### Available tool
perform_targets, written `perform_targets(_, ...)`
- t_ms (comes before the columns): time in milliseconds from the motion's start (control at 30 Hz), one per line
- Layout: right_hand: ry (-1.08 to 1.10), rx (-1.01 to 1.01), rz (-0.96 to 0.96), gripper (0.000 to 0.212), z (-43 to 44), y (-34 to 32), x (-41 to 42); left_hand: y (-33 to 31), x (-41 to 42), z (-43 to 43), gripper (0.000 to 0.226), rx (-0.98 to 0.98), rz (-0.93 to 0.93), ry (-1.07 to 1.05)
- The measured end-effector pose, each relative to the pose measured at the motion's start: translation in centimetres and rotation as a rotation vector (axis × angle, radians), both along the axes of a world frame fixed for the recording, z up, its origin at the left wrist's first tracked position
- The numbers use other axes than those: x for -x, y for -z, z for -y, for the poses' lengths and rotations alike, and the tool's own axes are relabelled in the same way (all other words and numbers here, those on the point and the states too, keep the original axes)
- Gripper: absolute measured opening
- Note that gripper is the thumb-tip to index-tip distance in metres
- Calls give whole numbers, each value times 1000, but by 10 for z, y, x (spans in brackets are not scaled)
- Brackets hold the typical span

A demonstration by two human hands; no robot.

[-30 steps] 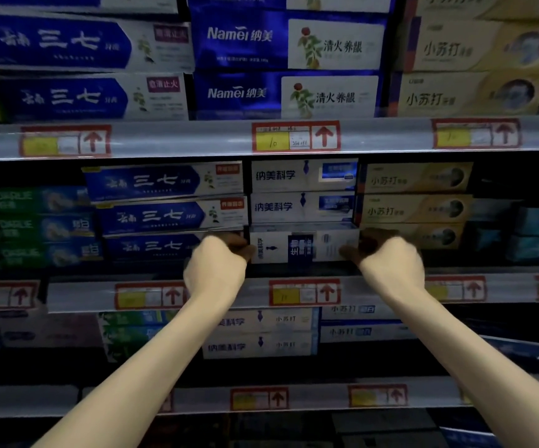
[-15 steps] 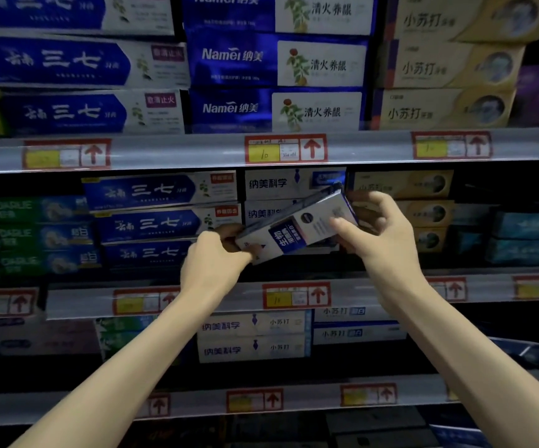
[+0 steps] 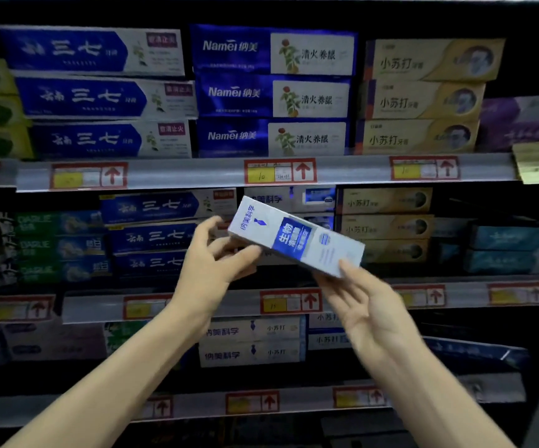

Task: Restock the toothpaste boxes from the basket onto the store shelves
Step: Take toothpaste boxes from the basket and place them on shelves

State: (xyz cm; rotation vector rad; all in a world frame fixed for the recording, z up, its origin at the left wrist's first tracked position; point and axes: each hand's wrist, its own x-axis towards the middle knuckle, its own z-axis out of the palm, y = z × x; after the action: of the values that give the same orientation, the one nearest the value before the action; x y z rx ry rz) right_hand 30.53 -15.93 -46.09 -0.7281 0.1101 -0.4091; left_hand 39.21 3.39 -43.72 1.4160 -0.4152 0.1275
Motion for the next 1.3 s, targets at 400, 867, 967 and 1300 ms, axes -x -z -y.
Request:
perform_targets(400,-303,175,-226,48,-42,54,19,-3,12,0,33,-18,-39,27)
perform_targets(867,-387,498,-406,64,-54,63,21,41,25,1,85,-320,-48,156)
perform_targets(967,-425,559,-418,68,-56,66,22,45,23,-4,84,-334,-46,165)
perform_targets(1300,-137,618,-299,69,-22,38,16,21,19,-20,39,-472,-51,243)
